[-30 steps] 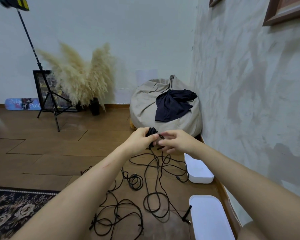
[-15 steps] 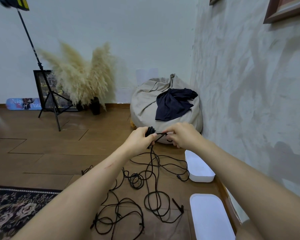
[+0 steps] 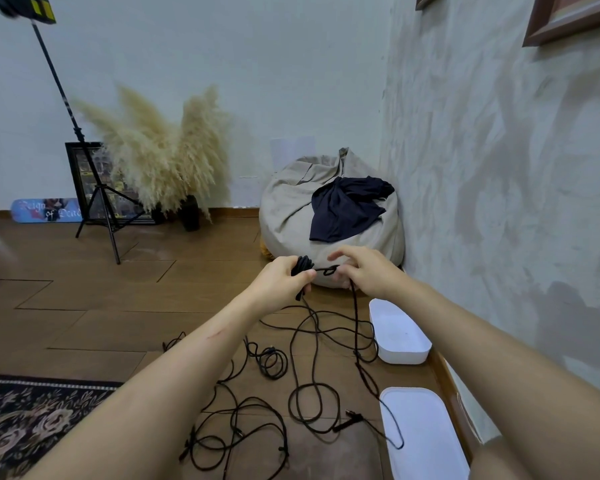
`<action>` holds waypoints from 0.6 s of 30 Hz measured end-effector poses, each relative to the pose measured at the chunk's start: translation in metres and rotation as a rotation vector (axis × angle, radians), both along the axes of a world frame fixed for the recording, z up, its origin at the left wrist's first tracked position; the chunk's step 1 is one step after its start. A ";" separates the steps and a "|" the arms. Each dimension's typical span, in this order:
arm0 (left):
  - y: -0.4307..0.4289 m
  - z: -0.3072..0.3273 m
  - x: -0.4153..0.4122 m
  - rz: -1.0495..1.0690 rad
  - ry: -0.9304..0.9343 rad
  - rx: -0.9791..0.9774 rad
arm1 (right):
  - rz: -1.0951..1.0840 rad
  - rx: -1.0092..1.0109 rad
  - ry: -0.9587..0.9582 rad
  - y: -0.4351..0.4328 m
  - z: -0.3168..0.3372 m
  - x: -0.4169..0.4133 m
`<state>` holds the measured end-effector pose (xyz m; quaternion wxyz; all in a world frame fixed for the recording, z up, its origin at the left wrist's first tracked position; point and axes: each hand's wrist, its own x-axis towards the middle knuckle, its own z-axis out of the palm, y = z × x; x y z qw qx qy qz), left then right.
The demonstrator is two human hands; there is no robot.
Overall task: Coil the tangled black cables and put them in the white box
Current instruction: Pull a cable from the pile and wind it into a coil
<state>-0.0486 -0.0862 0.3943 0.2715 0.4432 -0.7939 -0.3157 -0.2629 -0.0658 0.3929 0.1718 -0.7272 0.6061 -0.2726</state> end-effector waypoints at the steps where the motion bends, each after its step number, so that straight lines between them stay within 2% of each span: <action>1: 0.000 0.000 0.000 -0.004 -0.004 -0.003 | -0.016 -0.019 0.071 0.000 0.001 -0.001; 4: 0.001 0.000 -0.001 -0.025 -0.001 -0.007 | -0.054 -0.085 0.270 0.001 0.006 -0.005; 7: 0.001 0.000 -0.001 -0.044 0.016 -0.018 | -0.024 -0.109 0.278 0.001 0.008 -0.003; 12: 0.003 0.000 -0.003 -0.045 0.011 -0.004 | 0.067 0.095 0.083 0.005 0.001 0.006; 16: 0.003 0.001 -0.003 -0.030 0.008 -0.012 | 0.129 0.085 -0.121 0.002 0.001 0.007; 18: 0.003 0.001 -0.001 -0.003 0.003 -0.025 | 0.139 0.114 -0.161 0.003 0.005 0.008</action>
